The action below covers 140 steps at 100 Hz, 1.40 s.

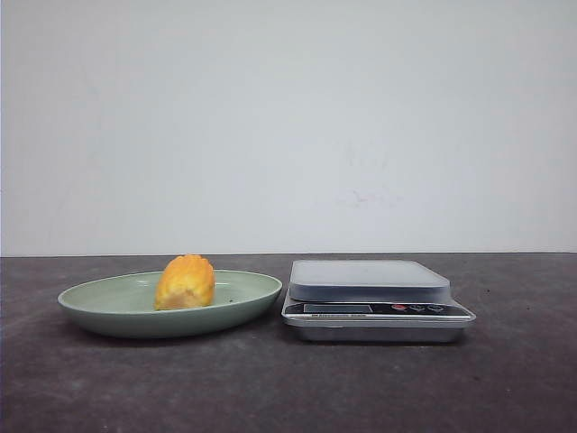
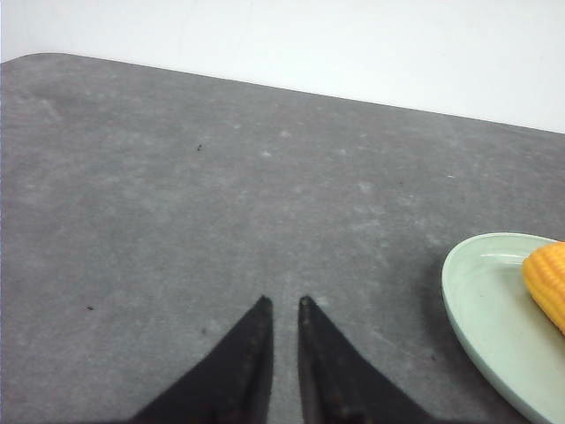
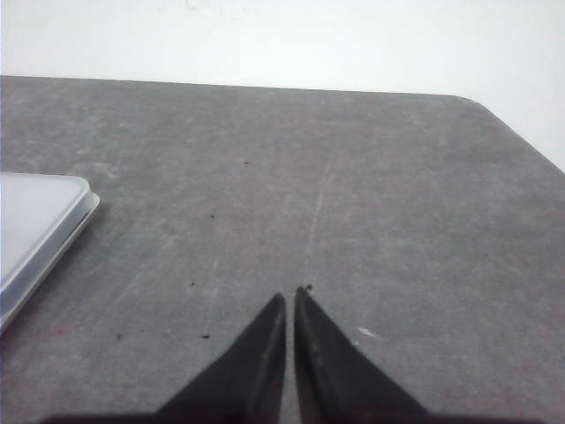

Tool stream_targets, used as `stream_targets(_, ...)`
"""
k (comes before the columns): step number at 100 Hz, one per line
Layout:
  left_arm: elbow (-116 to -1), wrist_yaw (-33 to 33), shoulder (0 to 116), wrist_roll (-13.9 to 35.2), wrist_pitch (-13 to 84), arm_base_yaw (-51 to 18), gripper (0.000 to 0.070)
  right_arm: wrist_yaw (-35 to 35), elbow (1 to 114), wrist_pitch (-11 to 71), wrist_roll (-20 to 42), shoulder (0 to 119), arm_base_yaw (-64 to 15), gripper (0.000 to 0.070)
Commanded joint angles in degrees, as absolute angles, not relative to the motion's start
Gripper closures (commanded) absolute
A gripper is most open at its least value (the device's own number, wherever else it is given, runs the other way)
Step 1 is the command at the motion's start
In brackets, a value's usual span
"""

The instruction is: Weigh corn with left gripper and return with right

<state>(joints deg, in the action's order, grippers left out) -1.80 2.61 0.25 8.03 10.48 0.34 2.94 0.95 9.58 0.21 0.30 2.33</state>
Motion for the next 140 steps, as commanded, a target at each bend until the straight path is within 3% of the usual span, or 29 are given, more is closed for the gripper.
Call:
stream_targets(1,-0.80,2.48,0.19,7.11,10.74,0.38,0.0684,2.98,0.75,8.84,-0.01,0.21,2.46,0.0690)
stream_targets(63,-0.80,2.48,0.19,7.14,9.19,0.36,0.0684,3.44,0.75,8.97,1.87,0.21,2.39,0.0690)
stream_targets(88,-0.80,2.48,0.19,7.81,7.46,0.36,0.0689,3.42,0.80,9.58,7.68,0.21,2.39,0.0694)
stream_targets(99,-1.67,2.39,0.21,13.54,5.98,0.36,0.0688,3.42,2.74,9.69,12.21,0.27,2.39,0.0696)
stream_targets(117,-11.16,2.31,4.49,19.70,9.10,0.36,0.0685,4.86,11.00,10.94,17.45,3.73,2.39,0.0696)
stream_targets(140,-31.62,0.32,21.17,19.64,14.87,0.36,0.0685,5.98,27.64,18.00,14.72,14.41,2.39,0.0696)
